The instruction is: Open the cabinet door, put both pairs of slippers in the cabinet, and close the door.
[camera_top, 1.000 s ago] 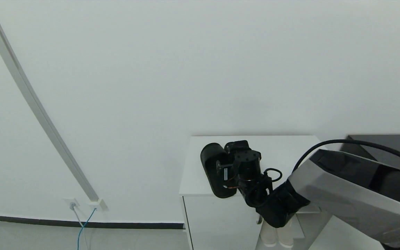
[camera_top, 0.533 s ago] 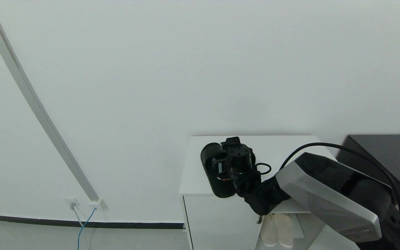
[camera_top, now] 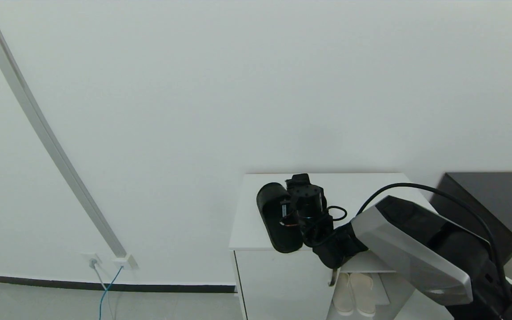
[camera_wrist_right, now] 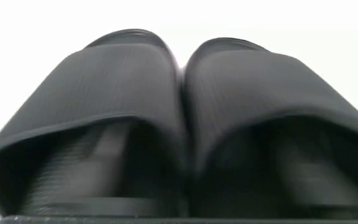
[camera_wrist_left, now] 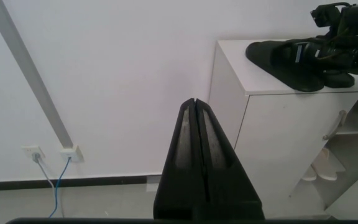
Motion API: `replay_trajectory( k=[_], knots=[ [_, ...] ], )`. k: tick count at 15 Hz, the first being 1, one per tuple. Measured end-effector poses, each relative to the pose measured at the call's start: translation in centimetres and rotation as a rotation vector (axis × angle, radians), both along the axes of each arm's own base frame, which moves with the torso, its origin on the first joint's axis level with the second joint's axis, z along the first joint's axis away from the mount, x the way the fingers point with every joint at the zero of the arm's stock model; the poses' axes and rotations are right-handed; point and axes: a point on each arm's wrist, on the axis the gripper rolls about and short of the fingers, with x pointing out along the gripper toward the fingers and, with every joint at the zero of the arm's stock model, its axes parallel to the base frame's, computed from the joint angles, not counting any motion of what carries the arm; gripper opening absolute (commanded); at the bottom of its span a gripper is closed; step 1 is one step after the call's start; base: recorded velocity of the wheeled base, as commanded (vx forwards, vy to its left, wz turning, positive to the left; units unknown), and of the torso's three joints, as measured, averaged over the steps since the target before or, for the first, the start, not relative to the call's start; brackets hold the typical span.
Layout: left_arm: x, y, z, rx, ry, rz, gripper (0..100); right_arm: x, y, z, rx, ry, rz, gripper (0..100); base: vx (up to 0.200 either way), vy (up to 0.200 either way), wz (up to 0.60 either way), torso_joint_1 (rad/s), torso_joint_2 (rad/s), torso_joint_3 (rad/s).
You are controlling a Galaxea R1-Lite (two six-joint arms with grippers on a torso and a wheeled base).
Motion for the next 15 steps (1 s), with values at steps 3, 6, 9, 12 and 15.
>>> replay_trajectory(
  k=[3, 6, 9, 12, 15],
  knots=[
    [0.0, 0.0, 0.0, 0.0, 0.0, 0.0, 0, 0.0, 0.1, -0.2, 0.0, 0.005, 0.003, 0, 0.0, 0.0, 0.0, 0.0, 0.0, 0.0],
    [0.0, 0.0, 0.0, 0.0, 0.0, 0.0, 0, 0.0, 0.0, -0.1, 0.002, 0.004, 0.002, 0, 0.0, 0.0, 0.0, 0.0, 0.0, 0.0],
    [0.0, 0.0, 0.0, 0.0, 0.0, 0.0, 0, -0.5, -0.5, 0.6, 0.007, -0.003, 0.001, 0, 0.0, 0.0, 0.0, 0.0, 0.0, 0.0],
    [0.0, 0.0, 0.0, 0.0, 0.0, 0.0, 0, -2.1, -1.7, 1.8, 0.006, 0.0, 0.003, 0, 0.0, 0.0, 0.0, 0.0, 0.0, 0.0],
    [0.0, 0.0, 0.0, 0.0, 0.0, 0.0, 0, -5.2, -3.7, 2.7, -0.014, 0.037, 0.042, 0, 0.0, 0.0, 0.0, 0.0, 0.0, 0.0]
  ],
)
